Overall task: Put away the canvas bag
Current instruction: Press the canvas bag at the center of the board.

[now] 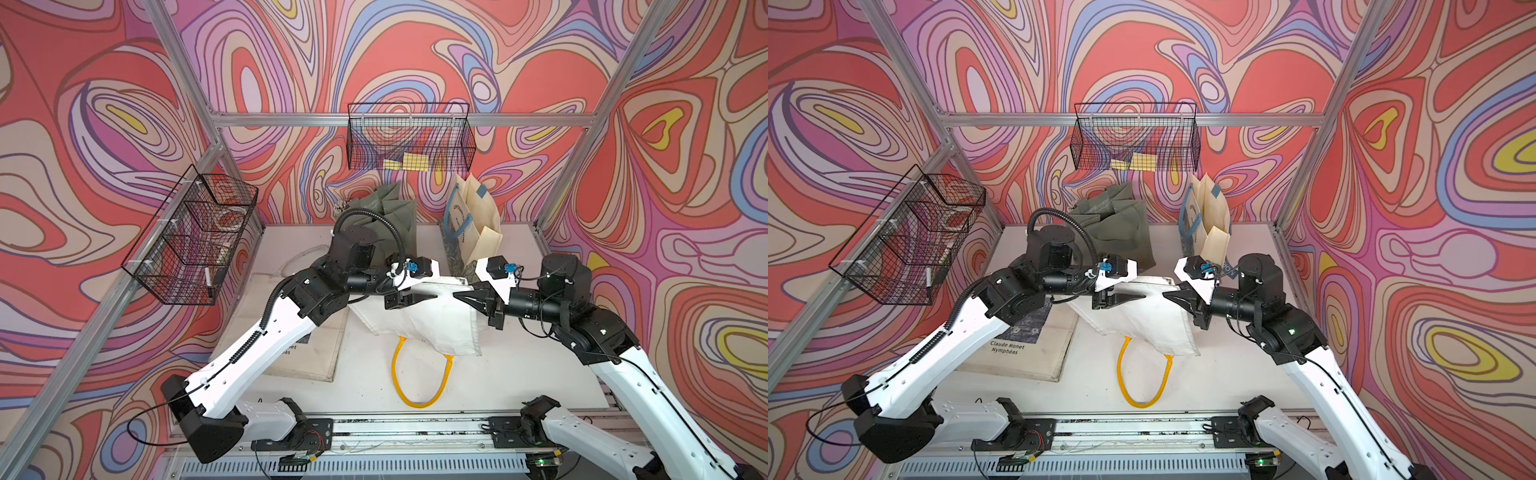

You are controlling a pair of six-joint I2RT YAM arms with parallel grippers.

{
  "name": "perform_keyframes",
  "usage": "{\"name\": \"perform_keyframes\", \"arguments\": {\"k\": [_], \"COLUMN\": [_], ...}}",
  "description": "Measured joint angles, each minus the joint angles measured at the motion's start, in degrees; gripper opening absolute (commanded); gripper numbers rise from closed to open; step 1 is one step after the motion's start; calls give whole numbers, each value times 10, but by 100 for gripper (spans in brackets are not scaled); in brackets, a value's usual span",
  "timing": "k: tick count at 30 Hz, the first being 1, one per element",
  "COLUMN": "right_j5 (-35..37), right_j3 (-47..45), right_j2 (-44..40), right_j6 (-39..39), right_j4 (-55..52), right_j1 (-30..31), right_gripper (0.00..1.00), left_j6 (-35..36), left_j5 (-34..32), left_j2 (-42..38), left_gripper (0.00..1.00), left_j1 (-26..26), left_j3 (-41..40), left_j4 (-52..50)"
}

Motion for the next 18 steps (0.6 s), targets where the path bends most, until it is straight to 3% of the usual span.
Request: {"name": "perform_keyframes", "arguments": {"k": [2, 5, 6, 10, 16, 18], "right_j5": [-2, -3, -1, 4, 0, -3], "right_j3": [5, 12, 14, 17, 16, 6], "right_j2": [5, 11, 13, 17, 24, 22], "right_j6": [-6, -14, -15, -24, -24, -15], "right_j4": [-5, -10, -9, -9, -14, -14], "right_j1": [0, 0, 0, -1, -1, 0], "right_gripper": [0, 0, 0, 2, 50, 59], "left_j6": [-5, -8, -9, -6, -6, -7], "left_j5": [-3, -4, -4, -2, -5, -3], "left_j2": [13, 22, 23, 22, 9, 1], "left_gripper": [45, 6, 0, 0, 0, 0], "left_j1": [-3, -3, -3, -6, -6, -4], "left_j3": [10, 20, 21, 21, -6, -20], "left_j4": [0, -1, -2, -8, 14, 32]}}
